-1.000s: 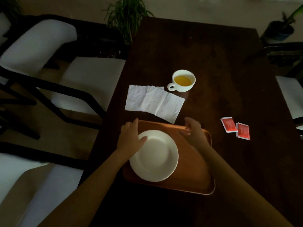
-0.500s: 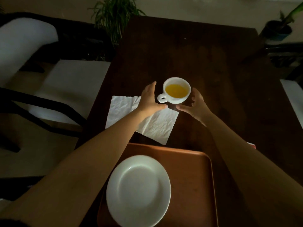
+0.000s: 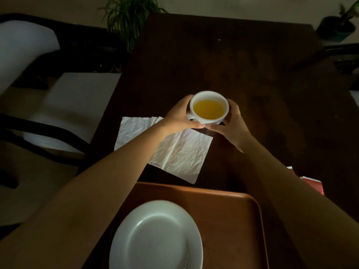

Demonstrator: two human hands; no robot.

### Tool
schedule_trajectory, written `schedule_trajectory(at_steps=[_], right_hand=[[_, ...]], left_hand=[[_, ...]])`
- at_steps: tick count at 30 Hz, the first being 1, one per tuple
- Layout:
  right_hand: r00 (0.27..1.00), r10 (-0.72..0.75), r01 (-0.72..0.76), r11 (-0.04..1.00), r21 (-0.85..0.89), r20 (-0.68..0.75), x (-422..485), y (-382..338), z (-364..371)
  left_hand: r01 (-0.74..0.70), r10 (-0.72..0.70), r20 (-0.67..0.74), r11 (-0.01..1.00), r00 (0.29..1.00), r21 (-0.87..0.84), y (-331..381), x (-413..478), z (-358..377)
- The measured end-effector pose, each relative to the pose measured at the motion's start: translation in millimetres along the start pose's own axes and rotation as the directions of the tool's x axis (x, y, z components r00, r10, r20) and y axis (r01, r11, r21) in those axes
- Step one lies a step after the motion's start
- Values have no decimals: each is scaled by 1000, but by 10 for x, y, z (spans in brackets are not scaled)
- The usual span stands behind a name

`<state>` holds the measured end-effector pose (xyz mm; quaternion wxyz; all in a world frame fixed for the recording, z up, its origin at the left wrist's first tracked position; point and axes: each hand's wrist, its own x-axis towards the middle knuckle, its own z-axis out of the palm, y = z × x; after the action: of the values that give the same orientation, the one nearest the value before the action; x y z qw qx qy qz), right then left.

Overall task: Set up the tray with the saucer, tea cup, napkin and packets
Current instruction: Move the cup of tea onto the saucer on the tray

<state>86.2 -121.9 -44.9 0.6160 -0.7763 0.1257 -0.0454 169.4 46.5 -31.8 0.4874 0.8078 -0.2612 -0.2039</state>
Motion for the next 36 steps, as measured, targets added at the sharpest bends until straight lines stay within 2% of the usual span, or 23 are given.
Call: schedule_trajectory(at_steps=[8, 12, 18, 22, 26, 36], right_hand=[[999, -49, 49, 998, -42, -2, -383, -178, 13], [993, -113, 114, 991, -70, 19, -694, -369, 50], [983, -168, 172, 984, -50, 68, -1337, -665, 264], [985, -126, 122, 992, 39, 114, -1821, -759, 466], [981, -103, 83, 989, 123, 167, -2228, -760, 665], [981, -40, 22, 995, 95, 190, -2862, -469, 966]], left_hand=[[-12, 13, 10, 997, 1000, -72, 220, -409, -49], [-40, 37, -23, 992, 999, -122, 387, -783, -64], [-15, 2, -70, 983, 998, -183, 566, -1547, -142], [27, -45, -89, 982, 995, -185, 625, -2130, -156], [68, -75, -151, 996, 986, -52, 573, -2616, -111], [145, -149, -100, 989, 984, -42, 394, -3283, 97]])
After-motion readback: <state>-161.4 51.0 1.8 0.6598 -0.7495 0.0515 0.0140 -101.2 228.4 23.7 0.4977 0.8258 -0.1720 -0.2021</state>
